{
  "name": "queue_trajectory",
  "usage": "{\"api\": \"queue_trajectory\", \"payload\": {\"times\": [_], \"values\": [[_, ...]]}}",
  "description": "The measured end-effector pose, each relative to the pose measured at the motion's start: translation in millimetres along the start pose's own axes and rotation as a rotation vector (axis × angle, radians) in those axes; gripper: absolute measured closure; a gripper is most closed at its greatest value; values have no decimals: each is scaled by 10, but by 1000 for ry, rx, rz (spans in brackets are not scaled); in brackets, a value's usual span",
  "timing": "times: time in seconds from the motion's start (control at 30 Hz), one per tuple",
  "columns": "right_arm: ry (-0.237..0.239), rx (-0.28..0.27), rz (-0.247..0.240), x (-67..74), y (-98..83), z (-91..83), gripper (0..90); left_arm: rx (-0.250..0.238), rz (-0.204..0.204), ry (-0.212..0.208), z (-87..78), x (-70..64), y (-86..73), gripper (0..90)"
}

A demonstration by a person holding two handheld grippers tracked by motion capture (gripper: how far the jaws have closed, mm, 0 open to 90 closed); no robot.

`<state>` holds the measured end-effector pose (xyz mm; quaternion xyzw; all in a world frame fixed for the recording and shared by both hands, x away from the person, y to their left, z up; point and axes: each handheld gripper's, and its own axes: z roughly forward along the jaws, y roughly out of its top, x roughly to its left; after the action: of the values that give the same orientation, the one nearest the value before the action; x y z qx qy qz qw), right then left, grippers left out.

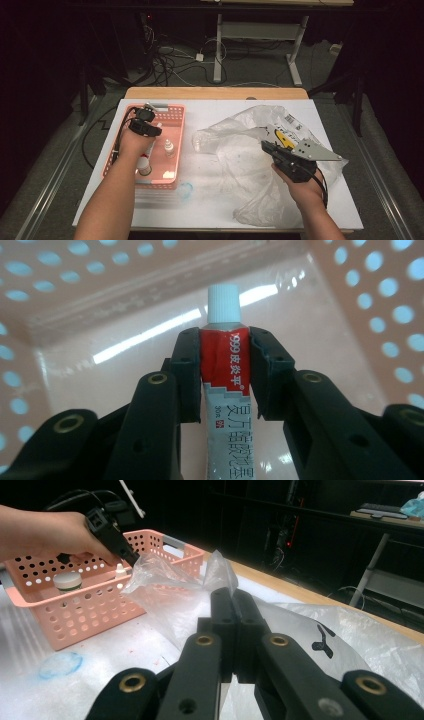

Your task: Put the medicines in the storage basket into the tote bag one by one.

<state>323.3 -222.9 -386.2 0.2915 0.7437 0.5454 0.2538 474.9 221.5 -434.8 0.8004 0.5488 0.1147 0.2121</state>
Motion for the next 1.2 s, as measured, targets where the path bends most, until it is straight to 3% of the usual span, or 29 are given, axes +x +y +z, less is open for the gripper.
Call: {"api": "queue_trajectory", "payload": {"times": [0.4, 0.5, 0.67, 0.77, 0.93, 1.2], "values": [[-1, -4, 3, -1, 1, -7, 900, -254, 12, -42, -370, -54, -180, 665], [1, -5, -1, 2, 0, -7, 900, -304, 23, -74, -441, -70, -228, 666], [0, -6, 6, 10, 2, -12, 900, -390, 51, -84, -563, -143, -289, 666], [0, -5, 3, 12, 2, -13, 900, -431, 67, -85, -646, -192, -313, 666], [-1, -5, 1, 14, 2, -15, 900, -499, 53, -114, -806, -232, -374, 666], [2, -5, 0, 15, -6, -6, 900, -536, 54, -130, -921, -323, -570, 666]]}}
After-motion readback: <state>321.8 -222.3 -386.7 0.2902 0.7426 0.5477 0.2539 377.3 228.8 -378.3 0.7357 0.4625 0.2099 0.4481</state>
